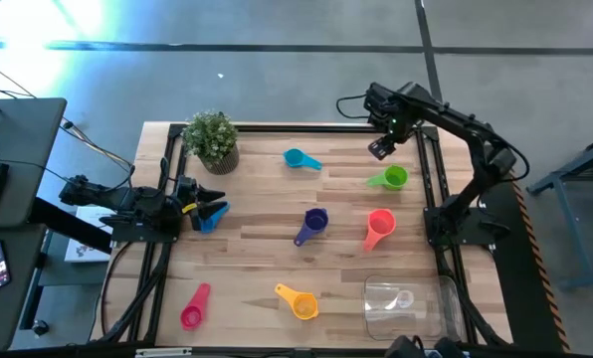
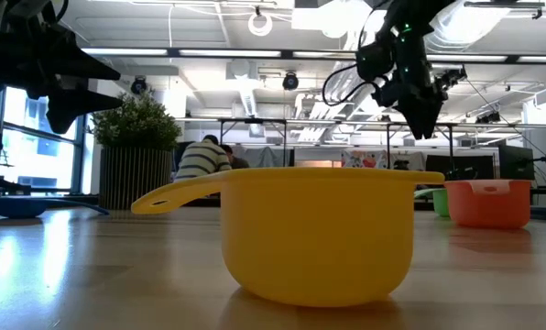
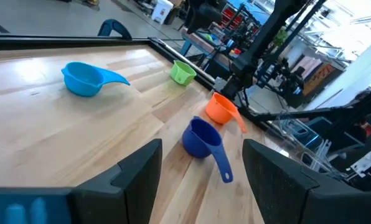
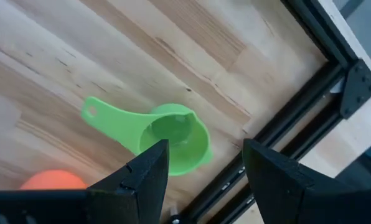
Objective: Nest measuring cups in basket
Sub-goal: Stack the green measuring cup on top of the orange measuring cup
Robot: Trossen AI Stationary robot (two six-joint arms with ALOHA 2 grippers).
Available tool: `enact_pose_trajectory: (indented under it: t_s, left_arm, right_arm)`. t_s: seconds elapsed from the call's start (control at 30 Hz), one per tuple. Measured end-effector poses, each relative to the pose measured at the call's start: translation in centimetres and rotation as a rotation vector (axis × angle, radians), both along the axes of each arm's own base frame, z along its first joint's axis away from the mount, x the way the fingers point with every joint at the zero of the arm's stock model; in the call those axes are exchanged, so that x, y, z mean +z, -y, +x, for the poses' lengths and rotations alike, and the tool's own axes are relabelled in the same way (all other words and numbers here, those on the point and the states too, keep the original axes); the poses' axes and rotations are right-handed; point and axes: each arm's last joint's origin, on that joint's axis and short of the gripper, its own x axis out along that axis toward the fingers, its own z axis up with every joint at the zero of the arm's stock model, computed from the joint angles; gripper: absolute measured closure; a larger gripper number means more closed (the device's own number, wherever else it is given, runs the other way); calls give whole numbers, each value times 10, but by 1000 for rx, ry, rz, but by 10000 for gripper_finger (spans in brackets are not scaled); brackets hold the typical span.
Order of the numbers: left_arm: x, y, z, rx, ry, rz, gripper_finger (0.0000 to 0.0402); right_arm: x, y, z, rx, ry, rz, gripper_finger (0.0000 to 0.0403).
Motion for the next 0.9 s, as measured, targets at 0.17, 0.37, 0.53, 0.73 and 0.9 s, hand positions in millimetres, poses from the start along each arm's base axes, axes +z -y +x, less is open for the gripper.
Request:
enact_pose_trajectory:
  t_s: [0.17, 0.37, 0.53, 0.73, 0.9]
  left_arm:
    - [0, 0, 0, 3, 0, 1, 186]
    - [0, 0, 0, 11, 7, -24, 186]
    - [0, 0, 0, 18, 7, -23, 186]
    - [0, -1, 0, 52, 10, -19, 186]
    - [0, -2, -1, 73, 10, -14, 186]
  right_arm:
    - [-27, -6, -11, 24, -6, 26, 206]
    - [-54, -17, -23, 79, -20, 6, 206]
    - [-73, -22, -32, 123, -41, 27, 206]
    - [-97, -23, -43, 150, -100, 7, 206]
    - [-109, -22, -49, 151, -88, -10, 206]
